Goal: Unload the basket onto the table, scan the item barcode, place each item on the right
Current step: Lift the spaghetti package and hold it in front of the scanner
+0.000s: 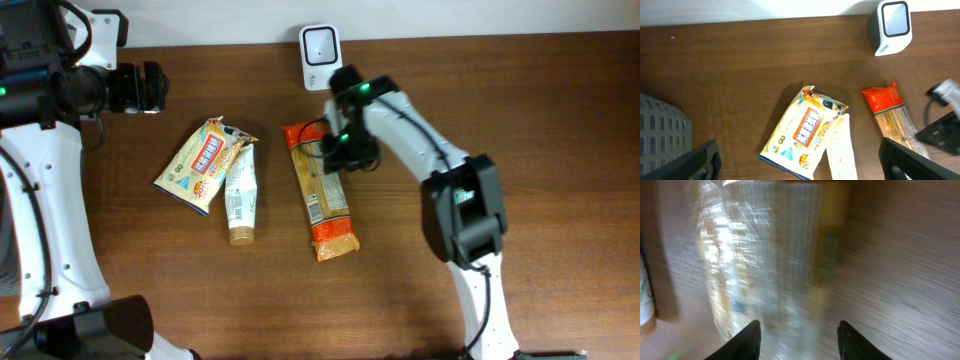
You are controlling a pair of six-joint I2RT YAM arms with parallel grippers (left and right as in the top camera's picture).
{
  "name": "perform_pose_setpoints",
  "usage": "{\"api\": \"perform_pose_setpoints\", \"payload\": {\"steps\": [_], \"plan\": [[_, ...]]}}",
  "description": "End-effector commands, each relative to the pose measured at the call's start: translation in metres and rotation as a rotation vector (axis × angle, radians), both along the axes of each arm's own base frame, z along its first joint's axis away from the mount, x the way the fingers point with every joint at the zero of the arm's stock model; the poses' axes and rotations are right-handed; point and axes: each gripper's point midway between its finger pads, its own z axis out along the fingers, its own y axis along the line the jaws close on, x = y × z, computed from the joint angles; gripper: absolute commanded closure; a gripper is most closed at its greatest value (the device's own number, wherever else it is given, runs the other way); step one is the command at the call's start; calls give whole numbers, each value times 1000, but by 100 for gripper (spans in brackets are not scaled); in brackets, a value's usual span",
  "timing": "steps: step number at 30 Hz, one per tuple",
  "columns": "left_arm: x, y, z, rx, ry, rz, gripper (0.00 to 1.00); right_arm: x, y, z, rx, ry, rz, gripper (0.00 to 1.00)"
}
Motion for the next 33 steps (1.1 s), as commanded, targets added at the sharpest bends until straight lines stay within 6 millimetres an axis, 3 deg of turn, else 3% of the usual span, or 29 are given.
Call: {"api": "perform_pose_setpoints", "payload": {"steps": [1,3,5,8,13,14,16,19,20,21,24,25,29,31,33], "plan": [[-1,0,5,7,-15,-13,1,6,-18,26,131,1,-13,45],[-1,0,5,7,-15,-14,1,-7,-16,7,171,68,5,45],[-1,0,5,7,-15,-14,1,-20,-5,0,261,102,50,45],[-1,0,5,7,-15,-13,1,-24,11,-11,384,106,55,45],[-1,0,5,7,-15,-14,1,-31,21,-58,448,164,6,45],[-1,0,5,7,-15,-14,1,-39,27,-68,474,208,6,49],[-1,0,5,7,-14,-13,1,-54,37,-82,508,280,10,79],[-1,0,5,7,-15,-14,1,-52,46,-70,598,283,19,96],[-1,0,5,7,-15,-13,1,-48,46,-63,634,278,16,96],[-1,0,5,7,-15,-13,1,-43,45,-53,669,265,15,96],[-1,0,5,7,-15,-13,1,-25,36,4,733,149,40,96],[-1,0,5,7,-15,-14,1,-24,35,50,815,75,94,96],[-1,0,5,7,-15,-13,1,-28,14,184,1008,-155,173,96],[-1,0,5,7,-15,-14,1,-35,-18,257,1225,-258,215,96],[-1,0,5,7,-15,-13,1,-25,-45,268,1239,-288,156,96]]}}
